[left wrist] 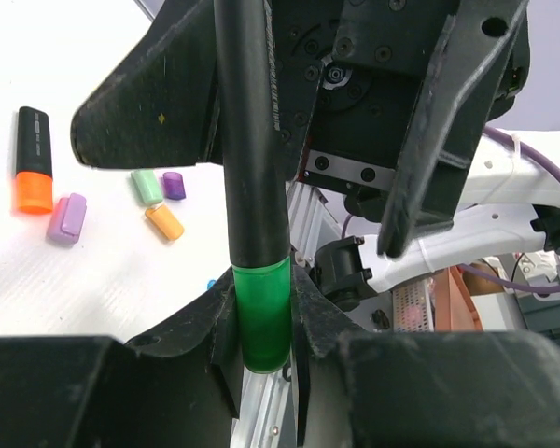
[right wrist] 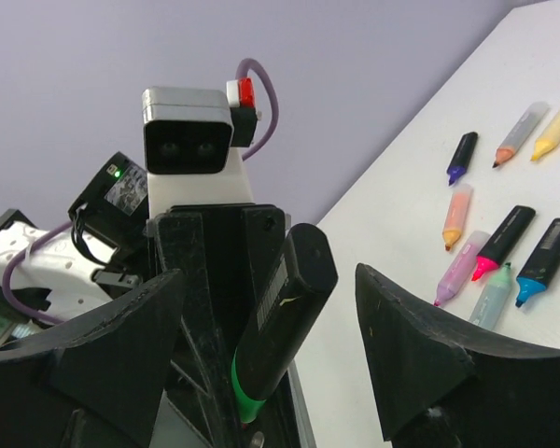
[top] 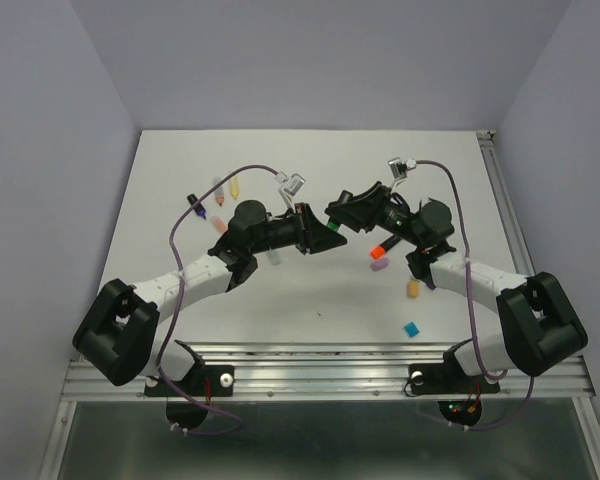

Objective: Open the pen caps

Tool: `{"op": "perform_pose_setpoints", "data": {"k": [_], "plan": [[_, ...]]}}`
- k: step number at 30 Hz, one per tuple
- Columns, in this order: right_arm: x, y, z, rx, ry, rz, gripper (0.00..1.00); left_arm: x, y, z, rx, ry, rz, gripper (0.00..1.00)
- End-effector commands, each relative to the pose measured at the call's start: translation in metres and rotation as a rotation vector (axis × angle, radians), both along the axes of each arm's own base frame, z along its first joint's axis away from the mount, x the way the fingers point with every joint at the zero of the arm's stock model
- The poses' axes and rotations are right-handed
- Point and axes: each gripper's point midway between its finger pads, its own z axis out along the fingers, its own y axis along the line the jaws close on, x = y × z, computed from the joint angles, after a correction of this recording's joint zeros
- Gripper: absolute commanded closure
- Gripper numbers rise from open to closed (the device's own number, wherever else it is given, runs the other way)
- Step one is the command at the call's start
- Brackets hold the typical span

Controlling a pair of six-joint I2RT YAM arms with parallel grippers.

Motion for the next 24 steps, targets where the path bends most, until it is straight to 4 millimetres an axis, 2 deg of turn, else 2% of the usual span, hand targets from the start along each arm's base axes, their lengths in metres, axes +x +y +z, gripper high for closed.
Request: {"op": "perform_pose_setpoints", "data": {"k": [1,6,12,13,15,16,17,19,22,23,24], "plan": [[0.005,-0.002,0.045,0.082,-0.099,-0.05,0.23,0.0,-0.004,0.038,-0.079,-0.1,-0.016,1.0],[0.001,0.003,0.043,0.065,-0.081,-0.02,0.28,0.003,-0.005,0.039,-0.074,-0.105,-0.011,1.0],[-0.002,0.006,0.045,0.046,-0.063,-0.013,0.47,0.006,-0.008,0.039,-0.073,-0.096,-0.008,1.0],[-0.003,0.007,0.047,0.033,-0.086,-0.014,0.65,0.006,-0.008,0.04,-0.075,-0.098,-0.009,1.0],[0.002,0.007,0.043,0.014,-0.066,-0.049,0.79,0.007,-0.01,0.038,-0.074,-0.087,-0.011,1.0],[0.003,0.006,0.042,-0.001,-0.081,-0.063,0.93,0.006,-0.01,0.037,-0.073,-0.082,-0.014,1.0],[0.004,0.005,0.042,0.0,-0.078,-0.076,0.99,0.004,-0.011,0.038,-0.076,-0.085,-0.017,1.0],[0.011,0.001,0.045,0.007,-0.087,-0.126,0.99,0.0,-0.01,0.033,-0.07,-0.077,-0.027,1.0],[0.036,-0.013,0.056,0.012,-0.114,-0.286,0.99,-0.016,-0.006,0.023,-0.074,-0.075,-0.051,1.0],[0.048,-0.018,0.055,-0.008,-0.099,-0.345,0.99,-0.022,-0.005,0.02,-0.076,-0.075,-0.057,1.0],[0.068,-0.03,0.068,0.003,-0.11,-0.461,0.99,-0.035,-0.002,0.015,-0.084,-0.078,-0.067,1.0]]}}
